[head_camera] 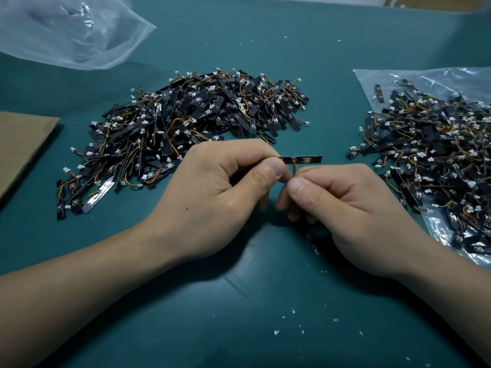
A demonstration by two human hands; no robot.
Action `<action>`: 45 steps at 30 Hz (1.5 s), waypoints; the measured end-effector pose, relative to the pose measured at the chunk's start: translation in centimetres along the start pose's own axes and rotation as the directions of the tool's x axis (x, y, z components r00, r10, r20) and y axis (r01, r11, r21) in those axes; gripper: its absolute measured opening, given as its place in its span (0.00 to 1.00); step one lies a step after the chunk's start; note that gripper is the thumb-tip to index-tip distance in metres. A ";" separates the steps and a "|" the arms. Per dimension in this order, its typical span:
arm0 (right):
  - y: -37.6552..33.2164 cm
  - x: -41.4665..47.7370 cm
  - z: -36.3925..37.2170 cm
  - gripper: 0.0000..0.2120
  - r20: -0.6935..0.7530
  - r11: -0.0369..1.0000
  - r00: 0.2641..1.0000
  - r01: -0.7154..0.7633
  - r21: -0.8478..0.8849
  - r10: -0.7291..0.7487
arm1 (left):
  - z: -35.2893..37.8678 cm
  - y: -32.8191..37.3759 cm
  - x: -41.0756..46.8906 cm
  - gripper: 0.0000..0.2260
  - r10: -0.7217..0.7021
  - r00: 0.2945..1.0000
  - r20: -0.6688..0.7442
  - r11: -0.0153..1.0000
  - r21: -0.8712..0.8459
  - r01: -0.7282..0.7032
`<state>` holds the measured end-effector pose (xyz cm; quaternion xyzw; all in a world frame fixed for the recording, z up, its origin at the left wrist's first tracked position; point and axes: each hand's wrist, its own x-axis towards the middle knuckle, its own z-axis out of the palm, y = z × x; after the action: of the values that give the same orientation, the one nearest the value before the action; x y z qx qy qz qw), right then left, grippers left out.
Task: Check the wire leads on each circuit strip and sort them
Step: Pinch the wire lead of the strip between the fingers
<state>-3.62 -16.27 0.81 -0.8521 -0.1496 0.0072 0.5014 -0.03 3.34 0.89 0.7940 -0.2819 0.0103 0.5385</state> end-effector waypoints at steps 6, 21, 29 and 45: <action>-0.1 0.1 -0.3 0.16 -0.129 0.993 0.991 0.048 0.107 -0.034 | -0.1 0.3 0.0 0.11 -0.036 0.998 0.059 0.999 -0.032 0.038; -0.2 -0.1 -0.3 0.16 -0.129 0.996 0.989 0.077 0.047 -0.071 | -0.3 0.6 -0.1 0.11 -0.032 0.992 0.122 0.999 0.011 0.031; -0.1 -0.3 -0.3 0.18 -0.105 0.996 0.991 0.090 0.025 -0.087 | -0.4 0.7 -0.2 0.11 -0.007 0.989 0.148 1.000 0.029 0.003; -0.3 -0.3 -0.5 0.16 -0.050 0.994 0.995 0.091 0.054 -0.089 | -0.3 0.7 -0.2 0.12 0.017 0.988 0.156 1.000 0.008 -0.019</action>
<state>-3.93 -16.69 1.23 -0.8301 -0.1757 -0.0313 0.5283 -0.46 3.52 1.56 0.7924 -0.3303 -0.0457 0.5107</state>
